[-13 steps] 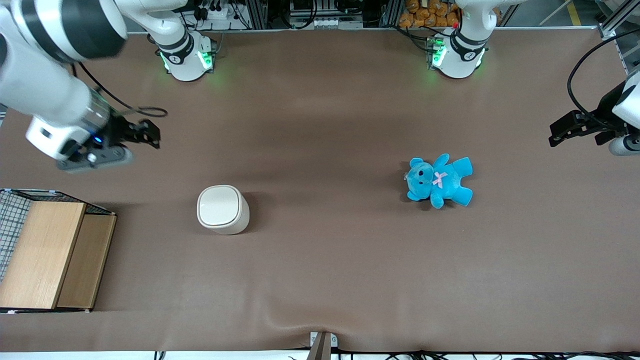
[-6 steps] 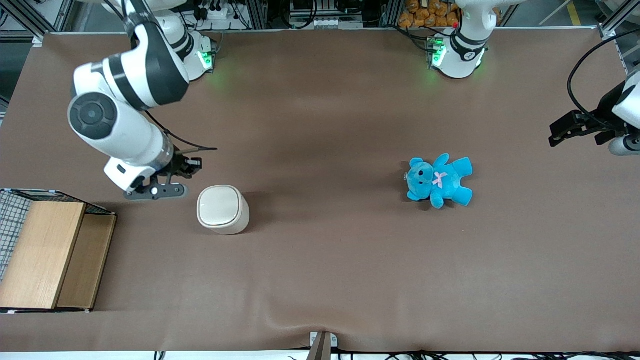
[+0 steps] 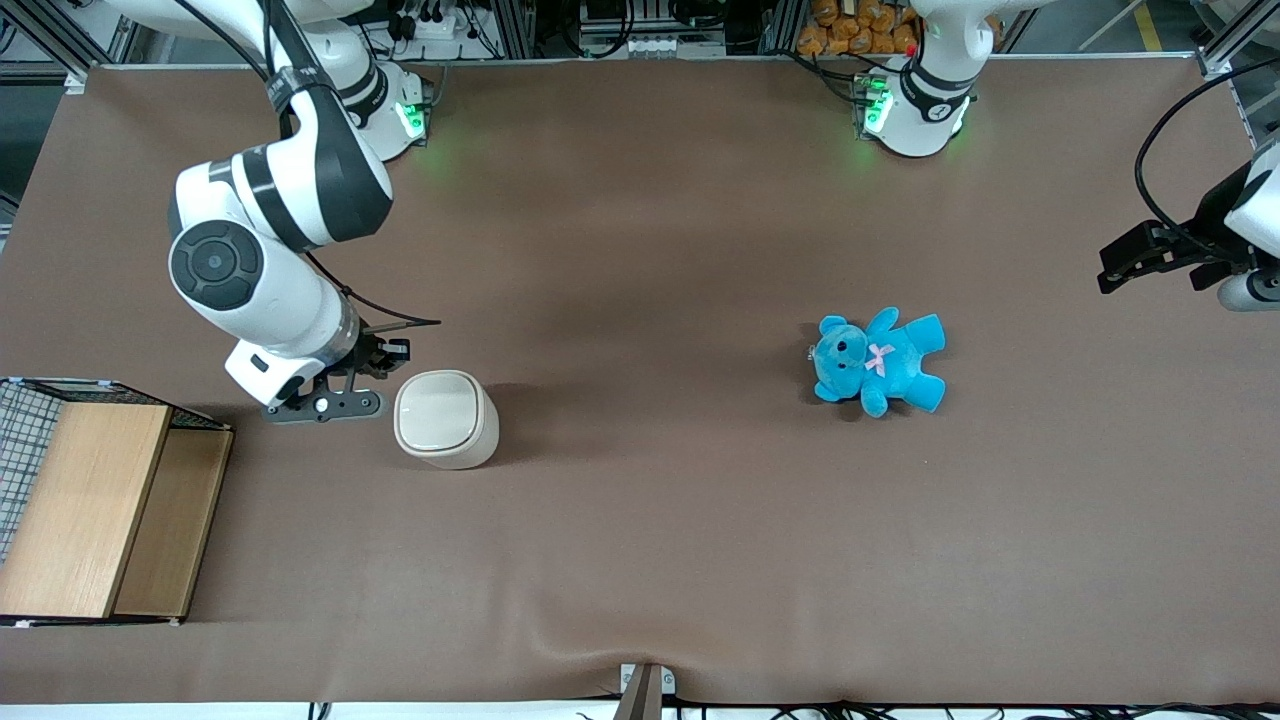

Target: Open trash can with right arm

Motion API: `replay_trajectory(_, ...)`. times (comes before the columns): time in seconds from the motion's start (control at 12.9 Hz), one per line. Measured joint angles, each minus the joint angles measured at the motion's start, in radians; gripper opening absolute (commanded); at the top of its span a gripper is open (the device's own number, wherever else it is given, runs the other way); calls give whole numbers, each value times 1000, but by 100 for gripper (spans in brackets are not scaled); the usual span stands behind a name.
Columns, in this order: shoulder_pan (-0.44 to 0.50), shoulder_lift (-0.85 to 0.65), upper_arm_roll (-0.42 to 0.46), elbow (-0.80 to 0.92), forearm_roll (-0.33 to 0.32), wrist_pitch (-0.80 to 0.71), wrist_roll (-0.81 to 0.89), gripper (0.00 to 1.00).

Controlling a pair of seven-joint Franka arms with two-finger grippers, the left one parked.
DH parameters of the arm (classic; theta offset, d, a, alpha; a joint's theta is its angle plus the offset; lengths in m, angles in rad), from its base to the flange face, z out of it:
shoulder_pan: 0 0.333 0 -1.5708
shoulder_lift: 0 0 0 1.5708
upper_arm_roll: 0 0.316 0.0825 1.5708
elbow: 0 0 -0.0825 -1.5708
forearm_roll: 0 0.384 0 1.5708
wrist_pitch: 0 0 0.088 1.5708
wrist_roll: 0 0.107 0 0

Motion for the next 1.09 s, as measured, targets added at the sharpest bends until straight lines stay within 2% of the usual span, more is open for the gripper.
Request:
replay_trajectory(0.31,0,42,-1,0,-42,71,0,0)
replay_trajectory(0.78,-3,127,-13,1,-53,183,0,0)
replay_trajectory(1.09,-5,156,-15,1,-54,208,0,0)
